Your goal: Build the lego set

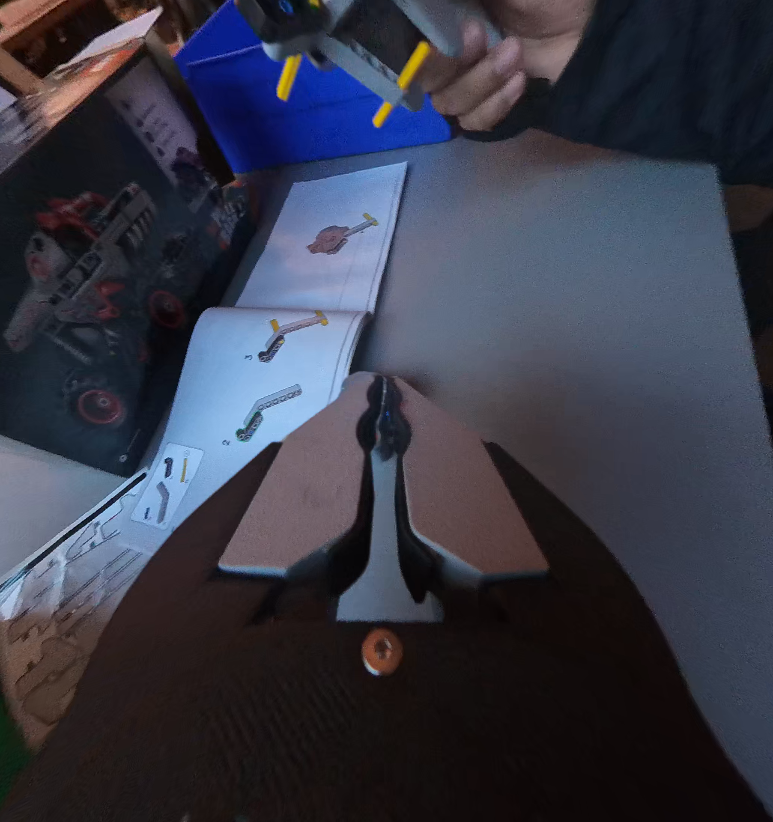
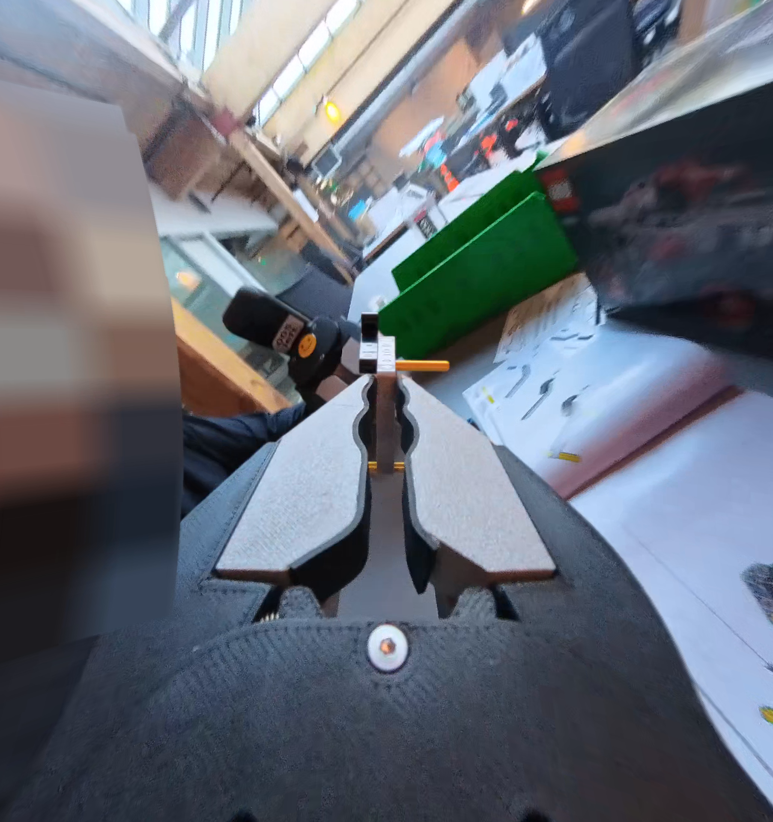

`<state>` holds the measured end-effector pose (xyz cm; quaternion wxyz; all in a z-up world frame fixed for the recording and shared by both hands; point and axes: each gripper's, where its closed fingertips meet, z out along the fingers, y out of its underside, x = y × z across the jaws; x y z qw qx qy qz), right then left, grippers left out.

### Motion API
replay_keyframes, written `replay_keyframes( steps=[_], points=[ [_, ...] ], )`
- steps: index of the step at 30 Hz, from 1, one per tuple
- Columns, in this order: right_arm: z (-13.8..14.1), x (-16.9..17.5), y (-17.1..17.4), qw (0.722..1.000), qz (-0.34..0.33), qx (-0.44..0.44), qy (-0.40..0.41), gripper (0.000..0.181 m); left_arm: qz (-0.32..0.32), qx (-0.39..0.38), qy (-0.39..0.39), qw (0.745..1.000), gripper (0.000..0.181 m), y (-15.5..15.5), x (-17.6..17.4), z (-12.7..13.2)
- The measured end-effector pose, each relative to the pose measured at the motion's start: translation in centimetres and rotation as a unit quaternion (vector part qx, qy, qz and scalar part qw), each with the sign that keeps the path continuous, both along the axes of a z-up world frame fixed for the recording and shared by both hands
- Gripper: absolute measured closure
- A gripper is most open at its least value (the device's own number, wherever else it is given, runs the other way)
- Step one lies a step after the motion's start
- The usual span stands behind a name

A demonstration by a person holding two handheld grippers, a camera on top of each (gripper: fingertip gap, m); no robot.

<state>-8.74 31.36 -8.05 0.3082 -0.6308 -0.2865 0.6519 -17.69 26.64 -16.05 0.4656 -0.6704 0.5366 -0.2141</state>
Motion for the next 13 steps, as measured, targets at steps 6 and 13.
replay_keyframes(
  steps=[6, 13],
  points=[
    [0.0, 0.4, 0.5, 1.0, -0.005, -0.013, 0.012, 0.178, 0.006, -0.011, -0.015, 1.0, 0.145, 0.3, 0.1, 0.1],
    [-2.3, -1.2, -0.2, 0.999, 0.014, -0.006, -0.051, 0.177, 0.02, 0.002, 0.007, 1.0, 0.126, 0.7, 0.0, -0.5]
  ],
)
